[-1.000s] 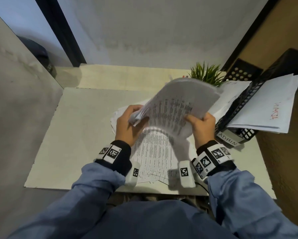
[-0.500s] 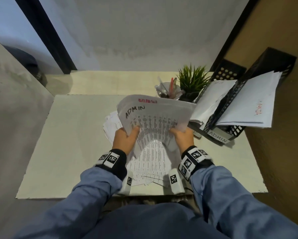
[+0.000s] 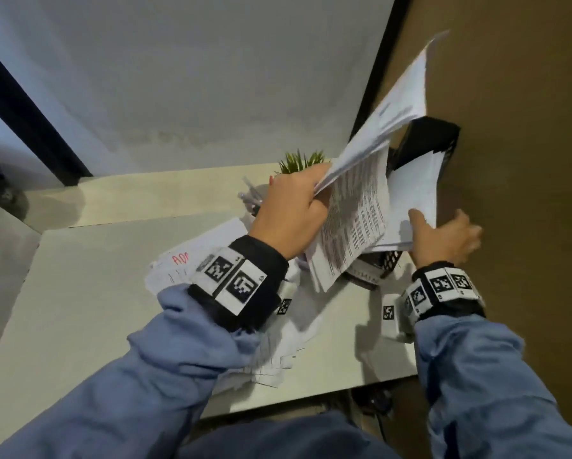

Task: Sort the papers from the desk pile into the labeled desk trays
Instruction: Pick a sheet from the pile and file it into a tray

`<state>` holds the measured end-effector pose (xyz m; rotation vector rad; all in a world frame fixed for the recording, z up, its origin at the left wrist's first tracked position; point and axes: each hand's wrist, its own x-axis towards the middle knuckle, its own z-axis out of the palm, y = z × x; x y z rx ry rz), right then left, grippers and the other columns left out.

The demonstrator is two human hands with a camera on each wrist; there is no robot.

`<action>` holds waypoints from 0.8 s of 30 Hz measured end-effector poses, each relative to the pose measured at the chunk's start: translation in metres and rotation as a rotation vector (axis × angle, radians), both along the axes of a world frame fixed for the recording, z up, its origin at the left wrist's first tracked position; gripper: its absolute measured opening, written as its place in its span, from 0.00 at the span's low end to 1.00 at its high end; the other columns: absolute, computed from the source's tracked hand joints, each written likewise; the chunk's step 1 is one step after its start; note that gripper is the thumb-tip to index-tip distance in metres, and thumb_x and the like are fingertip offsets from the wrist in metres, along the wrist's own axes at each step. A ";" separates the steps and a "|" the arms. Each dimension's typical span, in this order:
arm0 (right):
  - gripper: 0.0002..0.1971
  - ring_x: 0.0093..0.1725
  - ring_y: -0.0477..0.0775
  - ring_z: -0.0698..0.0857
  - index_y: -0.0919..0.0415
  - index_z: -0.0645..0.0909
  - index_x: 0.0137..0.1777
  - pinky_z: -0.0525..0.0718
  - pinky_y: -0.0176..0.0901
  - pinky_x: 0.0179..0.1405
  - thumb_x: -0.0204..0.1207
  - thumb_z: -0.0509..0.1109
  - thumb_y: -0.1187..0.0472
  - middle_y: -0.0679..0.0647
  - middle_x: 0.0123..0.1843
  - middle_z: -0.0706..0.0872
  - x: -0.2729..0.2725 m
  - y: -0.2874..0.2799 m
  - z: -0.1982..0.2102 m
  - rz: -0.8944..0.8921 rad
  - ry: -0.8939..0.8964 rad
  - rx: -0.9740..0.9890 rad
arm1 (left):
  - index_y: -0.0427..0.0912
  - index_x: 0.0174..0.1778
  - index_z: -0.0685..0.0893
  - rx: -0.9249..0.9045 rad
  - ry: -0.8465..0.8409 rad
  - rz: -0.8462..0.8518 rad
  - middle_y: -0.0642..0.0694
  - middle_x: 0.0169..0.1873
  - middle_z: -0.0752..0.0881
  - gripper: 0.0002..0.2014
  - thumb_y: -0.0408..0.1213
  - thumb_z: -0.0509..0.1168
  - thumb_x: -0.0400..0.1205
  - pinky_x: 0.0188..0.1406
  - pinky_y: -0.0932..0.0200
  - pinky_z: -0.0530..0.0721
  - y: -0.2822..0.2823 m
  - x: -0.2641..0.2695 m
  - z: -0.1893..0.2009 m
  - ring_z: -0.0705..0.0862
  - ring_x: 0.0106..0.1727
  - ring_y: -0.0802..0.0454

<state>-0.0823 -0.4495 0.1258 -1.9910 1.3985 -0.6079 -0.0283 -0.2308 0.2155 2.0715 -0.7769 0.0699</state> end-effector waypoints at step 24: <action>0.16 0.58 0.70 0.83 0.68 0.77 0.59 0.80 0.50 0.53 0.71 0.64 0.66 0.70 0.57 0.84 -0.001 -0.019 0.028 0.375 0.011 0.011 | 0.34 0.69 0.70 0.477 0.279 -0.130 0.28 0.58 0.83 0.18 0.30 0.56 0.82 0.56 0.44 0.78 -0.170 0.007 -0.105 0.82 0.59 0.31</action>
